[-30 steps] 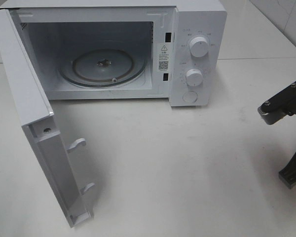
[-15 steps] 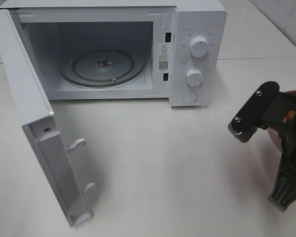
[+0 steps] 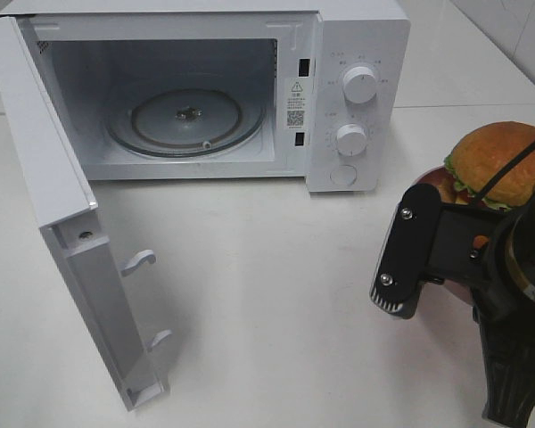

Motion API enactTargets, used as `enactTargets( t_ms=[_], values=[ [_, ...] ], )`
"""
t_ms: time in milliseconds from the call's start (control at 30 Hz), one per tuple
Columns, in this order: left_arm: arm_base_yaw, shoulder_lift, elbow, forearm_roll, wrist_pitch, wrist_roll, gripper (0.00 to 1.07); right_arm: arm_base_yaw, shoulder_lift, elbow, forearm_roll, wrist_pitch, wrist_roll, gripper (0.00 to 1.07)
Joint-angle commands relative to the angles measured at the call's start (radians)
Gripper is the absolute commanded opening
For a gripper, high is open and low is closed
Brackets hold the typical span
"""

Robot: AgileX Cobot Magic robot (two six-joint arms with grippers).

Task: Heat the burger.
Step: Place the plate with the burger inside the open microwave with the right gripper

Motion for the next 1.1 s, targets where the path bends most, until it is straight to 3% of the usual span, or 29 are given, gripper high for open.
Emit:
enactTargets(
  t_ms=[33, 633, 1100],
  values=[
    [-0.004, -0.017, 0.002, -0.001, -0.016, 0.001, 1.01, 0.02, -0.01, 0.003, -0.086, 0.007, -0.024, 0.0],
    [-0.004, -0.017, 0.002, -0.001, -0.016, 0.001, 1.01, 0.034, -0.01, 0.002, -0.113, -0.197, -0.332, 0.0],
    [-0.004, -0.017, 0.002, -0.001, -0.016, 0.001, 1.01, 0.034, -0.01, 0.002, -0.103, -0.318, -0.74, 0.0]
  ],
)
